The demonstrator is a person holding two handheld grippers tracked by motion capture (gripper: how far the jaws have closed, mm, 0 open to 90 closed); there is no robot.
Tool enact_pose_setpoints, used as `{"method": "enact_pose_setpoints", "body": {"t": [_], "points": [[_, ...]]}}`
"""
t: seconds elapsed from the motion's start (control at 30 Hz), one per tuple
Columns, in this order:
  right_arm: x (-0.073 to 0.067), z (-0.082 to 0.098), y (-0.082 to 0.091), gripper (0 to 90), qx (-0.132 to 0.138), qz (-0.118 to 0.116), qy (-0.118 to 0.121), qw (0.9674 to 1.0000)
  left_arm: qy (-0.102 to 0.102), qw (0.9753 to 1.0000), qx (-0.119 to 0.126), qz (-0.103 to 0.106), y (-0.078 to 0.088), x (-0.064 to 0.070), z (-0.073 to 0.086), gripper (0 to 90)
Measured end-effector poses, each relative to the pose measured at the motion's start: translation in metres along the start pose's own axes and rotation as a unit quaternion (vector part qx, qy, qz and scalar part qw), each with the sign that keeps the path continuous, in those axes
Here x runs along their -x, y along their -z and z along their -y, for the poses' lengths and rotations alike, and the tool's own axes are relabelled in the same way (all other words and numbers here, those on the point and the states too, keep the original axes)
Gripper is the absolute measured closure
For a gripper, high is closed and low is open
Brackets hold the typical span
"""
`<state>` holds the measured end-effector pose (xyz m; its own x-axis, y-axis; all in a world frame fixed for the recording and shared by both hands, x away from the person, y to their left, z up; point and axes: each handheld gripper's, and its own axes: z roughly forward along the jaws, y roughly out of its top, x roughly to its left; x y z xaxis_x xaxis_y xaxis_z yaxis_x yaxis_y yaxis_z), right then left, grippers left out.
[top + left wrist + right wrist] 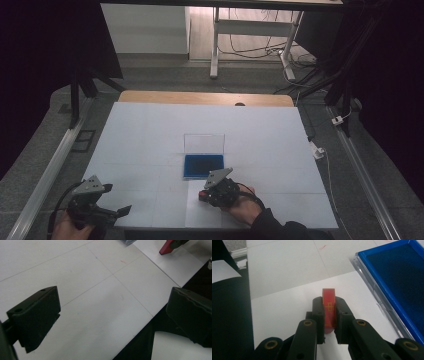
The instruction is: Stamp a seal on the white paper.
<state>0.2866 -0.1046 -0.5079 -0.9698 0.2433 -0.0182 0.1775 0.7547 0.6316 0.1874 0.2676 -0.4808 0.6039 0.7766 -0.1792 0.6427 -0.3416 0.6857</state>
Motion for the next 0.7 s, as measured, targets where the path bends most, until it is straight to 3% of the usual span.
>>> {"method": "enact_pose_setpoints", "body": {"t": [0.07, 0.23, 0.33, 0.43, 0.53, 0.7], "points": [[0.0, 0.0, 0.0, 80.6, -0.001, 0.0, -0.001, 1.0, 0.0, 1.0, -0.001, 0.0, 0.0, 0.0, 0.0, 0.0], [0.007, 0.003, 0.0, 80.6, 0.01, -0.023, -0.029, 0.9993, 0.002, 1.0, 0.001, 0.001, 0.0, 0.0, 0.0, 0.0], [0.007, 0.003, 0.0, 80.6, 0.01, -0.021, -0.028, 0.9993, 0.002, 1.0, 0.001, 0.001, 0.0, 0.0, 0.0, 0.0], [0.001, 0.001, 0.001, 80.6, -0.002, 0.0, 0.001, 1.0, 0.001, 1.0, 0.0, 0.001, 0.0, 0.0, 0.0, 0.0], [-0.003, 0.001, 0.0, 80.6, 0.004, 0.008, 0.01, 0.9999, 0.001, 1.0, 0.0, 0.001, 0.0, 0.0, 0.0, 0.0], [0.002, 0.003, 0.001, 80.3, 0.009, -0.005, -0.001, 0.9999, 0.002, 1.0, 0.001, 0.002, 0.0, -0.001, 0.0, 0.0]]}}
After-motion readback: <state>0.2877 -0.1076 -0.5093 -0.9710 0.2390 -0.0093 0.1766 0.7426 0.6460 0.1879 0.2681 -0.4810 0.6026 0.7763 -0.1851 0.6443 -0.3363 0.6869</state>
